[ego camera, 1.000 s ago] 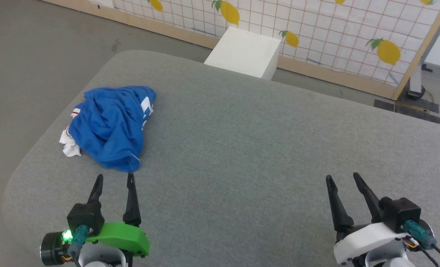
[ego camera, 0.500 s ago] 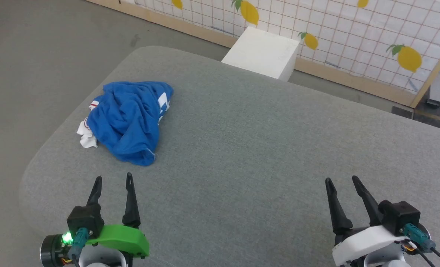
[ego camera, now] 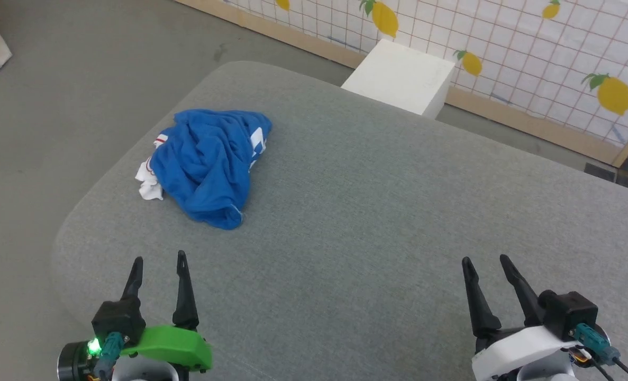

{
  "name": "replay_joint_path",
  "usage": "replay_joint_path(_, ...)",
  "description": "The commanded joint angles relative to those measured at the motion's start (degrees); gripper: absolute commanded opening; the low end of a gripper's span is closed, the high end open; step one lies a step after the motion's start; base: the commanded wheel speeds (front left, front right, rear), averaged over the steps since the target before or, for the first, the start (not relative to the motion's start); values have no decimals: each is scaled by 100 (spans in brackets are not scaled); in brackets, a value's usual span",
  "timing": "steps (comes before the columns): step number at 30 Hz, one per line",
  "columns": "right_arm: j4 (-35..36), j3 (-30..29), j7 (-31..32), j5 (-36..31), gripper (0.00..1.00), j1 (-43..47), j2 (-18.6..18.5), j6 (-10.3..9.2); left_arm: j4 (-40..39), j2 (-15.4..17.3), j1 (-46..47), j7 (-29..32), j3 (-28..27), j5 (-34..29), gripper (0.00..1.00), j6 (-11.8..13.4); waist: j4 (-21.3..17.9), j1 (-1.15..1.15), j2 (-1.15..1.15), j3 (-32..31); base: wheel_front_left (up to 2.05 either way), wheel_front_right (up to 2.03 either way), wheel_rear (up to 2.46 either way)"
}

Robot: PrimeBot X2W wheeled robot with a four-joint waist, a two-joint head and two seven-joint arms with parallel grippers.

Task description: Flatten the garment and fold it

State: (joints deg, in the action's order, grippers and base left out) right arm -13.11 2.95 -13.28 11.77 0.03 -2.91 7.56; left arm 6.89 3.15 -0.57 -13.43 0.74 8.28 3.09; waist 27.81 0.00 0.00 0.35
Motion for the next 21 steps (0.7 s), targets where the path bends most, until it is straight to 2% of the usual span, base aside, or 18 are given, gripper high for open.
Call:
replay_joint_path(1,-45,13,-85,70,100,34,3,-7,23,-18,-83,-70,-1,41,100,33,59,0,0,-6,0,0,0)
replay_joint_path(8,-124,42,-169,152,100,52,3,-8,65,-20,-105,-153,1,83,100,57,232,0,0,-25,0,0,0)
replay_joint_path(15,-115,53,-172,155,100,64,3,-8,79,-21,-113,-157,-7,86,100,56,225,0,0,-21,0,0,0)
replay_joint_path(21,-62,41,-149,96,100,-17,3,-8,143,60,144,-145,-168,337,100,-91,120,0,0,104,0,0,0)
